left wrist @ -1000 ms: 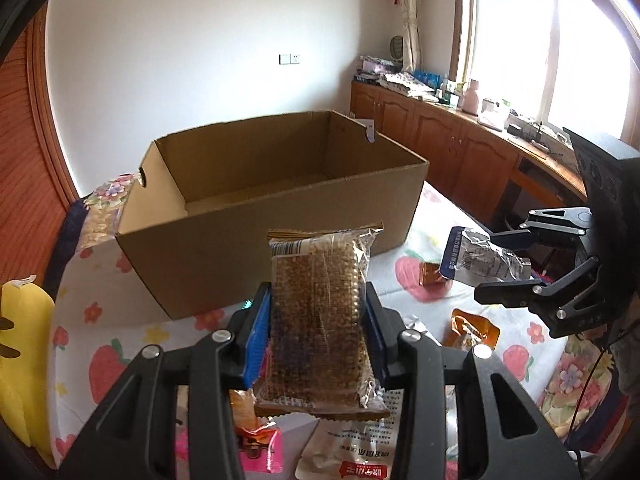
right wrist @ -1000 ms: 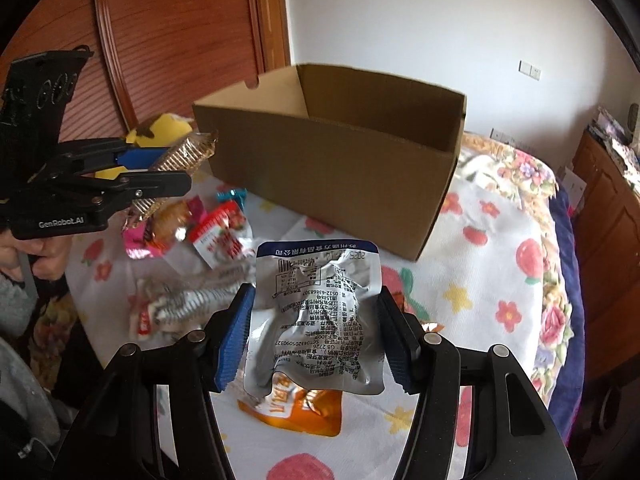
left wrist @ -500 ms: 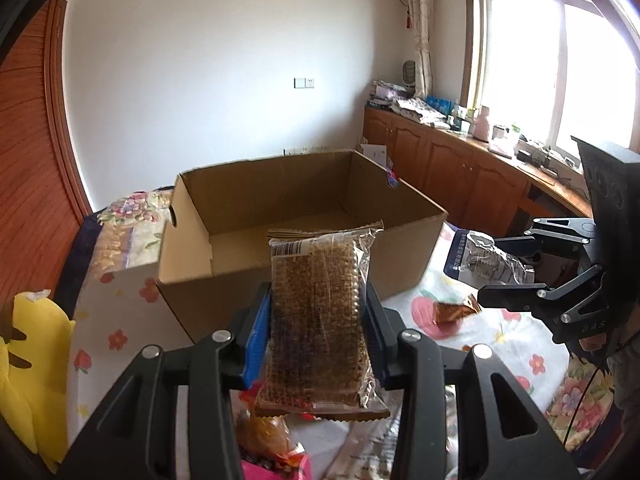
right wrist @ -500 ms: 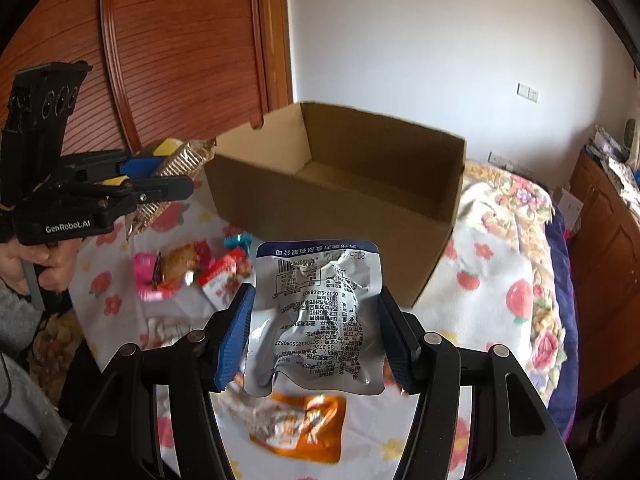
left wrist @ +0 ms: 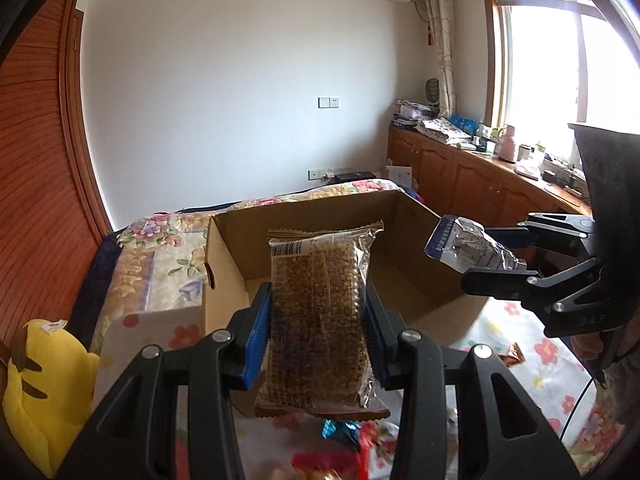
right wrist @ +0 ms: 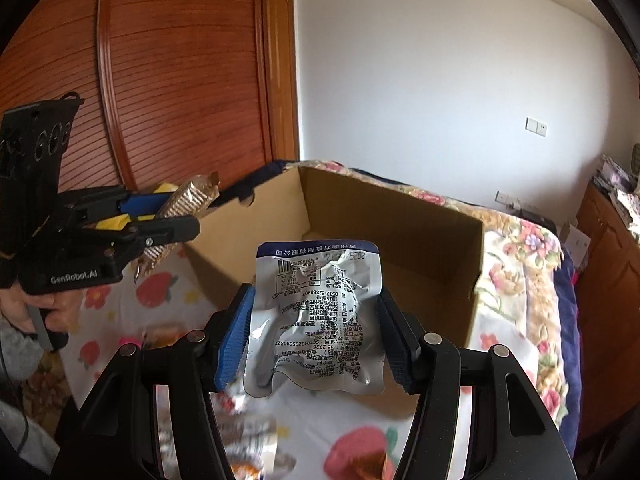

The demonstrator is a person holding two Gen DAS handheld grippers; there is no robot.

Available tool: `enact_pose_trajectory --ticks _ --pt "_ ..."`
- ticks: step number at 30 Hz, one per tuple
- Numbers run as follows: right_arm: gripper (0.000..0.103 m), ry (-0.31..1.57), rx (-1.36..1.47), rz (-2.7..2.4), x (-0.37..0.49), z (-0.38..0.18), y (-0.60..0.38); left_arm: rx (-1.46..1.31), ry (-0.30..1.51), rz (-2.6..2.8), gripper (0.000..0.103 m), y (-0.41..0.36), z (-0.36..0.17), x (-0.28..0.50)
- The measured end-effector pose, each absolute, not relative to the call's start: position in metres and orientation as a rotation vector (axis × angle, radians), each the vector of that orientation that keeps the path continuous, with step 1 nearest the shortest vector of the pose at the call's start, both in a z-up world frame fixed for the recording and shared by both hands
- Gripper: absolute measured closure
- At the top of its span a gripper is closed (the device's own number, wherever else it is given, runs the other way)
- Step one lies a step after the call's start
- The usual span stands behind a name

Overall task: Organize snacks
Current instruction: 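Lift the cracker pack with the left tool while the right tool lifts the silver packet toward the box, then open both tools over the box to drop the two packets inside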

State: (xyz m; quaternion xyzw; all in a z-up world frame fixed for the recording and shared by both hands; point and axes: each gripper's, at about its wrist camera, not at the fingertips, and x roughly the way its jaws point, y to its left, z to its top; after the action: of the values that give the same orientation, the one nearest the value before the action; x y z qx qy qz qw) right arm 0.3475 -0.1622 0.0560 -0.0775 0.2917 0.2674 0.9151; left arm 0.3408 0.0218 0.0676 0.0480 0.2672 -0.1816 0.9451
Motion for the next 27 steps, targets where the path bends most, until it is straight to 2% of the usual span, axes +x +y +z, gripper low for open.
enact_pose_trajectory --ticks 10,22,27 --pt "0.042 0.603 -0.105 0.504 0.396 0.029 -0.169 0.087 0.546 -0.361 0.062 0.025 0.052 0.386" --pt "0.042 0.622 -0.095 0.458 0.416 0.016 -0.172 0.086 0.593 -0.355 0.061 0.013 0.031 0.405" --pt "0.041 0.641 -0.111 0.455 0.420 0.011 -0.170 0.095 0.613 -0.345 0.055 0.011 0.024 0.408"
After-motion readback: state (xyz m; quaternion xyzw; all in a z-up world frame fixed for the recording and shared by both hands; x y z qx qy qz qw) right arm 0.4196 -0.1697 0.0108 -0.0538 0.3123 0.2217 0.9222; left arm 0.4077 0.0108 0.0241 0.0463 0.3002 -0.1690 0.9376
